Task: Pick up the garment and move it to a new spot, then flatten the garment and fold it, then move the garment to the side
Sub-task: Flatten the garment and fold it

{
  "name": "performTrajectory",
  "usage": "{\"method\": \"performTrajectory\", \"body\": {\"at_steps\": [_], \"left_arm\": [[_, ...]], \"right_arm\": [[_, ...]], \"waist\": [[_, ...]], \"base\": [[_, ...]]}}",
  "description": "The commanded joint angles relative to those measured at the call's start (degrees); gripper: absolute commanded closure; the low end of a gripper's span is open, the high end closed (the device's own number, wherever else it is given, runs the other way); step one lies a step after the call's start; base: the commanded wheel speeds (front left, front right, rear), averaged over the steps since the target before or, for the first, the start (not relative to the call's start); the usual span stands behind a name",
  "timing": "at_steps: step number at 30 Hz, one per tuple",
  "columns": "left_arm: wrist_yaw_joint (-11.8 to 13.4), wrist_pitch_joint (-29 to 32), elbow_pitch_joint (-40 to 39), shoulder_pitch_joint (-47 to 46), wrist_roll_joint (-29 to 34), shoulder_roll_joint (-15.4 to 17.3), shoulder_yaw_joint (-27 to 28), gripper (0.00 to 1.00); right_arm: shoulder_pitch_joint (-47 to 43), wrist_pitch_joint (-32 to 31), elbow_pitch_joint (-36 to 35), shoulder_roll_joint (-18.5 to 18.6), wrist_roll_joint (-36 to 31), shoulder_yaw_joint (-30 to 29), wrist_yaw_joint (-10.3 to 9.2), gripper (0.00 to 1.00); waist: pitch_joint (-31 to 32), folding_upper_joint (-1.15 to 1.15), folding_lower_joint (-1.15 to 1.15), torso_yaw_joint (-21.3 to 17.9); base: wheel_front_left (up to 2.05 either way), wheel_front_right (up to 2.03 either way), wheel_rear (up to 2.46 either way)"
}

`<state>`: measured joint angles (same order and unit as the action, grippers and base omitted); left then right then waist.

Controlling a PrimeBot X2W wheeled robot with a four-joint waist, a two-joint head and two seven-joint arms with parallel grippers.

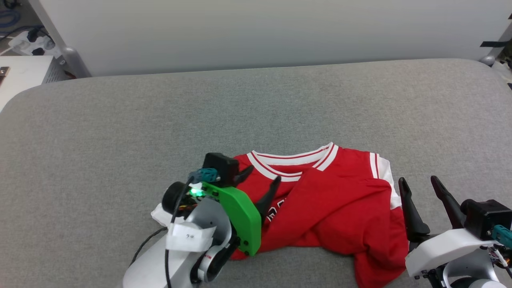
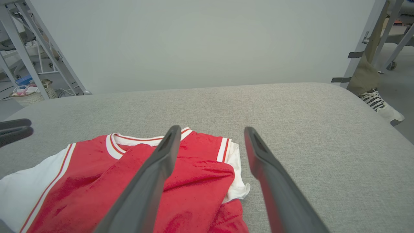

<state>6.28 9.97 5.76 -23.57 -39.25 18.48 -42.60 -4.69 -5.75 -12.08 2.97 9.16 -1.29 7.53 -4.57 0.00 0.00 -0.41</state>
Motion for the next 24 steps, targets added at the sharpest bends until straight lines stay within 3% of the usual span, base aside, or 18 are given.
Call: {"method": "performTrajectory", "body": {"at_steps": [1, 9, 16, 22, 24], "left_arm": [[-1.5, 1.8, 1.1, -2.0, -1.2, -1.1, -1.1, 0.0], [-6.0, 11.2, 9.0, -8.3, -1.8, -4.9, -7.0, 0.0], [-6.9, 13.6, 16.2, -12.1, -0.9, -5.5, -8.2, 0.0], [-10.0, 14.8, 19.6, -13.8, -0.5, -6.0, -10.5, 0.0], [-10.5, 14.4, 19.7, -14.2, -0.1, -6.1, -11.1, 0.57]], "right_arm": [[-0.1, 0.1, -0.5, -0.1, 0.3, 0.1, -0.04, 0.0], [0.6, 0.8, -0.8, -0.1, 0.6, 0.1, -0.04, 0.0], [1.3, 1.9, -0.3, -0.1, 1.3, 0.3, -0.04, 0.0], [2.1, 3.0, 0.9, -0.1, 1.7, 0.1, -0.04, 0.0], [2.3, 3.3, 1.4, -0.1, 1.8, -0.2, -0.04, 0.0]], "waist": [[-1.2, 0.0, 0.0, -1.7], [-3.6, 0.0, 0.0, -3.8], [-5.8, 0.0, 0.0, -5.0], [-7.0, 0.0, 0.0, -5.4], [-7.2, 0.0, 0.0, -5.2]], "base": [[0.0, 0.0, 0.0], [0.0, 0.0, 0.0], [0.0, 0.0, 0.0], [0.0, 0.0, 0.0], [0.0, 0.0, 0.0]]}}
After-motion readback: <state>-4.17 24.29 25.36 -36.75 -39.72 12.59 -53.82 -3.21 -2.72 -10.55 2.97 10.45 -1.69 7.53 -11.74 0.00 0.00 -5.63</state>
